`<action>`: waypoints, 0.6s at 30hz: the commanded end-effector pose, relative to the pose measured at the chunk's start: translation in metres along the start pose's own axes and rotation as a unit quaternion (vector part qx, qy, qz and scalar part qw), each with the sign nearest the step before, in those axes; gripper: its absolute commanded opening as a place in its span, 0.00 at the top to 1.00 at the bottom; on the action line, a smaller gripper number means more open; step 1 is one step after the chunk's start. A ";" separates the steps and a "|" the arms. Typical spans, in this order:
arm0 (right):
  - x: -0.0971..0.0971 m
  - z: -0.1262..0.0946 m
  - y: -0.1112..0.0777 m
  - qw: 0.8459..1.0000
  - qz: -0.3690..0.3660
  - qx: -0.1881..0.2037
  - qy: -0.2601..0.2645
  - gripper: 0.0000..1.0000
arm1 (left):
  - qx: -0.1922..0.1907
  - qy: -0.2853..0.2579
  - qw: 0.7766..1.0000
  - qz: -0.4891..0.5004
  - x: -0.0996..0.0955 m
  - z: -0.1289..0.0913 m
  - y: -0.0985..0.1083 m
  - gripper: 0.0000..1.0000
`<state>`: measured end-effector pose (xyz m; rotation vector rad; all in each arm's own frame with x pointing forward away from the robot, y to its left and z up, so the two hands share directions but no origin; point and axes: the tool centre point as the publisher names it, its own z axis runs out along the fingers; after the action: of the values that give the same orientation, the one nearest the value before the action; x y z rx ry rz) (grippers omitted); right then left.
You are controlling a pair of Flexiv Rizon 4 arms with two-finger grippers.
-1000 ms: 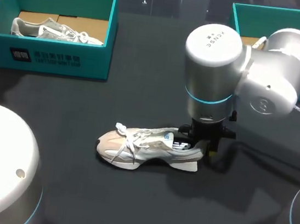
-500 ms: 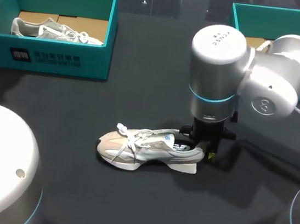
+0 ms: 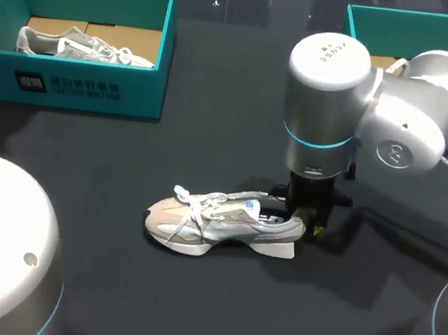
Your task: Take the shoe out of the shoebox, open the shoe tongue, remove and reinsert the insole, then place the shoe into the shoebox
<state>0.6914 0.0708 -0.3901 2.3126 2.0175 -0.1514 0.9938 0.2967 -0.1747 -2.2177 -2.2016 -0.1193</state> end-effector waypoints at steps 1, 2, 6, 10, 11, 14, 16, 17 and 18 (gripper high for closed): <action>0.000 -0.003 -0.001 1.000 0.000 -0.002 0.001 0.61 | 0.000 0.001 1.000 0.001 0.000 0.000 0.000 0.00; 0.000 -0.005 -0.001 1.000 0.000 -0.002 0.001 0.60 | 0.000 0.001 1.000 0.001 0.000 0.000 0.000 0.00; 0.001 -0.013 -0.001 1.000 -0.001 -0.006 0.001 0.51 | 0.000 0.001 1.000 0.001 0.000 0.000 0.000 0.00; 0.002 -0.025 0.000 1.000 -0.007 -0.007 0.010 0.00 | 0.000 0.001 1.000 0.001 0.000 0.000 0.000 0.00; 0.002 -0.029 0.000 1.000 -0.009 -0.008 0.015 0.00 | 0.000 0.001 1.000 0.001 0.000 0.000 0.000 0.00; 0.003 -0.043 0.001 0.999 -0.020 -0.012 0.027 0.00 | 0.000 0.001 1.000 0.001 0.000 0.000 0.000 0.00; 0.004 -0.055 0.002 0.999 -0.031 -0.008 0.031 0.00 | 0.000 0.001 1.000 0.001 0.000 0.000 0.000 0.00; 0.004 -0.062 0.002 0.998 -0.039 -0.014 0.041 0.00 | 0.000 0.001 1.000 0.001 0.000 0.000 0.000 0.00; 0.005 -0.069 0.002 0.998 -0.045 -0.010 0.043 0.00 | 0.000 0.001 1.000 0.001 0.000 0.000 0.000 0.00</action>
<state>0.6993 0.0924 -0.3436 2.2569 2.1331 -0.0608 0.9938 0.2967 -0.1747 -2.2178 -2.2016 -0.1193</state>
